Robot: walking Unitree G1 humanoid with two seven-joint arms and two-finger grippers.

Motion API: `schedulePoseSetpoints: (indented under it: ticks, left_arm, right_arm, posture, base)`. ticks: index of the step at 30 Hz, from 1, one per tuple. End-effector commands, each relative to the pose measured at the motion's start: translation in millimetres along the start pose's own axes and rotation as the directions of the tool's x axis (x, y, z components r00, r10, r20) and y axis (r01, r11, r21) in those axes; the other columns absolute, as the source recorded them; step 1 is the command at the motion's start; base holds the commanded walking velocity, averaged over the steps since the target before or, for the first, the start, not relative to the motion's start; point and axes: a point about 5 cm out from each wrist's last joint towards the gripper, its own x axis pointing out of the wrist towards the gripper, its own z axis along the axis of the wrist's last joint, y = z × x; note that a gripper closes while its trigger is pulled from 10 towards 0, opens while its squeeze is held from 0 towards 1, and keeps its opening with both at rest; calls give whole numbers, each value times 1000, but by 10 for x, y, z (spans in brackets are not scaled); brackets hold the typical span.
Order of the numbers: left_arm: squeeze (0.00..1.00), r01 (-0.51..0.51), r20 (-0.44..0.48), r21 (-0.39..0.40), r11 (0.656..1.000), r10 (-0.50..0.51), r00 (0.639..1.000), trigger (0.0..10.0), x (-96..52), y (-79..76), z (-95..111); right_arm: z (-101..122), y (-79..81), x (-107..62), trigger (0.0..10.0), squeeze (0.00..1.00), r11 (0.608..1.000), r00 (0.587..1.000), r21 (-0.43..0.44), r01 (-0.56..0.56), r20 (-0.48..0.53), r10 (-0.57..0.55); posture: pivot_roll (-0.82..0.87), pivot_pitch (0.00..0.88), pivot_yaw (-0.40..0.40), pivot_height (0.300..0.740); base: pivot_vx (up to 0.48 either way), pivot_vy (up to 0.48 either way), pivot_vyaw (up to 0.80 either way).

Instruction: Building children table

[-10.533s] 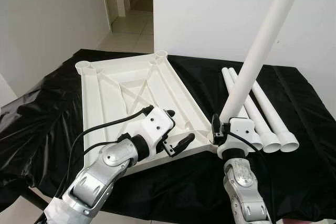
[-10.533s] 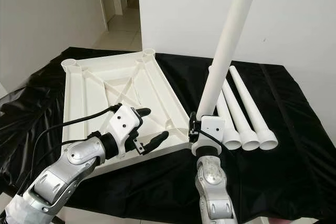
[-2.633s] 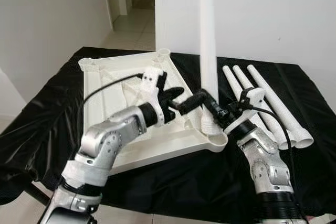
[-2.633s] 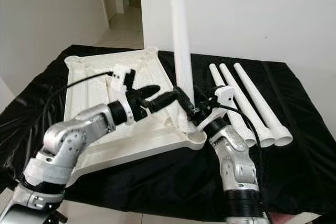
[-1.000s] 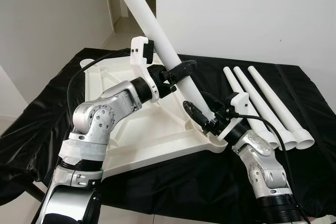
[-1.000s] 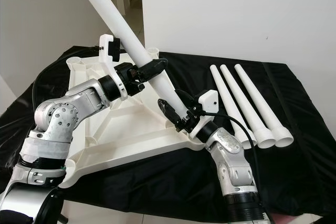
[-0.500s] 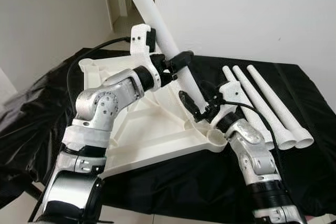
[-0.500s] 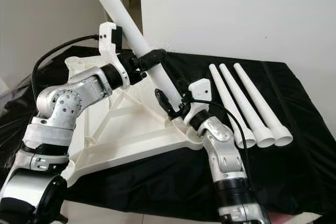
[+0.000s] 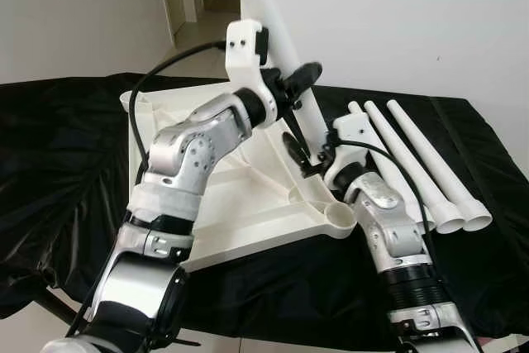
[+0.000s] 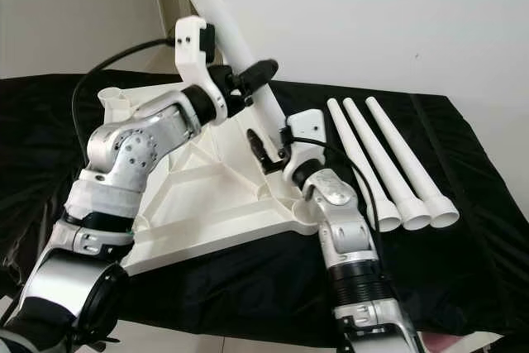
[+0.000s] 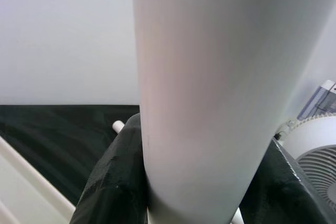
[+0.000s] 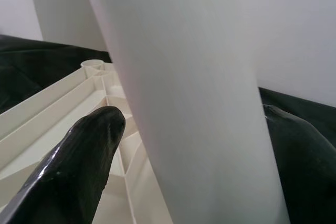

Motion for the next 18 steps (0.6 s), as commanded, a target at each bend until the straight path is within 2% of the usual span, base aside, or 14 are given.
schedulePoseSetpoints:
  ticks: [1, 2, 5, 7, 9, 18]
  left_arm:
    - [0, 37, 74, 48, 998, -40, 996, 10000, 49, -106, 156]
    - [0, 26, 72, 68, 997, -31, 997, 10000, 63, -114, 149]
    - [0, 13, 70, 92, 996, -20, 997, 10000, 75, -119, 144]
    - [0, -20, 65, 148, 989, 11, 998, 10000, 95, -147, 115]
    - [0, -47, 65, 177, 983, 36, 997, 10000, 103, -157, 97]
    - [0, -84, 72, 208, 974, 70, 995, 10000, 120, -169, 73]
  right_arm:
    - [-97, 73, 6, 10000, 0, 999, 998, 11, -32, -51, 33]
    - [-84, 72, 15, 10000, 0, 999, 998, -24, -40, -48, 39]
    - [-76, 66, 20, 10000, 0, 998, 998, -51, -43, -49, 40]
    - [-23, 13, 47, 10000, 0, 991, 999, -135, 4, -33, -9]
    - [8, -7, 61, 10000, 0, 985, 999, -168, 44, -12, -47]
    - [47, -17, 71, 10000, 0, 976, 996, -200, 89, 9, -89]
  posture:
    - [-41, 0, 33, 740]
    - [-40, 0, 36, 740]
    - [-39, 0, 37, 740]
    - [-39, 0, 40, 740]
    - [-38, 0, 40, 740]
    - [-37, 0, 40, 740]
  base:
    - [0, 0, 0]
    - [0, 0, 0]
    - [0, 0, 0]
    - [0, 0, 0]
    - [0, 0, 0]
    - [0, 0, 0]
